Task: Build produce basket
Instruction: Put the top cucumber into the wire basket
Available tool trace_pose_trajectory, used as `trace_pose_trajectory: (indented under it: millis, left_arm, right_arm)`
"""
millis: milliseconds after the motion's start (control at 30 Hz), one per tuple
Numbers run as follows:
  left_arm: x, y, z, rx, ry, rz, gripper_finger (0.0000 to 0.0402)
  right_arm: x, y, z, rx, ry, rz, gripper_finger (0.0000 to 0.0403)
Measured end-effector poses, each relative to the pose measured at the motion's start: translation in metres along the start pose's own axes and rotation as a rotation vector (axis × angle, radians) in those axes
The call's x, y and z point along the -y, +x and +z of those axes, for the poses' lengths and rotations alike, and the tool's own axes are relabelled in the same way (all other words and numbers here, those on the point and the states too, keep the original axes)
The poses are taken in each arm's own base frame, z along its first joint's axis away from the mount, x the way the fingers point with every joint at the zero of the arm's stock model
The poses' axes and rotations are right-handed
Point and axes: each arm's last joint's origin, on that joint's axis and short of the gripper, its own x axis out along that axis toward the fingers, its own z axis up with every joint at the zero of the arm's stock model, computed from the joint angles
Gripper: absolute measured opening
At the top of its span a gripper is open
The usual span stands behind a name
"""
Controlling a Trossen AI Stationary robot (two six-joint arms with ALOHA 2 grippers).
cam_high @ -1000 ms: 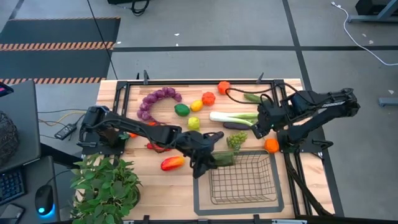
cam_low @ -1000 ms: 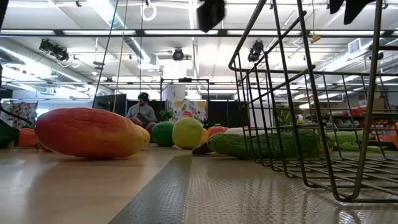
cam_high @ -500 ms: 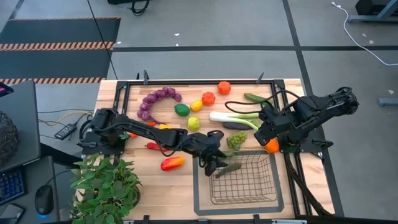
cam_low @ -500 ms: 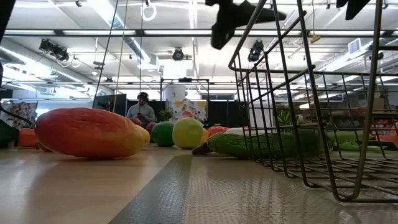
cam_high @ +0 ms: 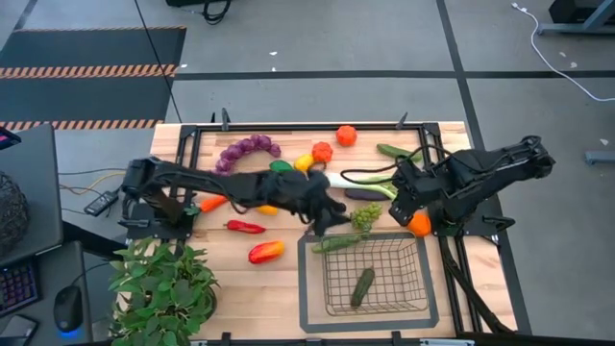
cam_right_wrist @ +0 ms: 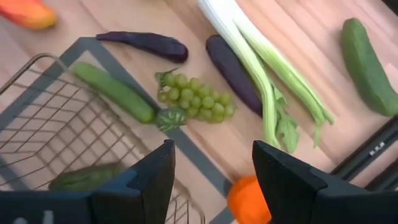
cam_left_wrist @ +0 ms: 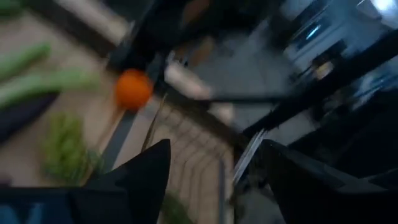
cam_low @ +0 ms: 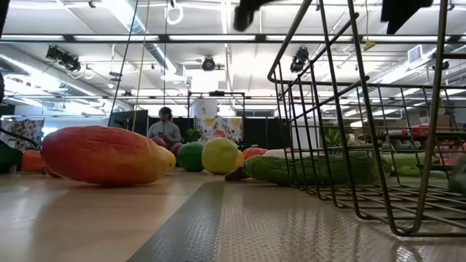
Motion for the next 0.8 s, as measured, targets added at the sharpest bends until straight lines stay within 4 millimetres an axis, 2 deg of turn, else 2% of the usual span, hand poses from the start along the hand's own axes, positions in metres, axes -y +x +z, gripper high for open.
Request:
trace_pose_trajectory:
  millis: [200, 333, 533, 800]
  left_arm:
    - [0.012, -0.039, 0.035, 0.115, 0.076, -0.057, 0.0232]
    - [0.015, -0.065, 0.056, 0.181, 0.142, -0.065, 0.0225]
    - [0.005, -0.099, 0.068, 0.146, 0.132, 0.037, 0.0222]
    - [-0.002, -0.115, 0.068, 0.089, 0.113, 0.11, 0.0218]
  right_arm:
    - [0.006, 0.025, 0.015, 0.015, 0.011, -0.012, 0.022]
    - [0.018, 0.041, 0.032, 0.009, 0.061, -0.008, 0.022]
    - [0.049, 0.059, 0.058, -0.023, 0.122, -0.059, 0.022]
    - [0.1, 0.079, 0.086, -0.11, 0.181, -0.134, 0.022]
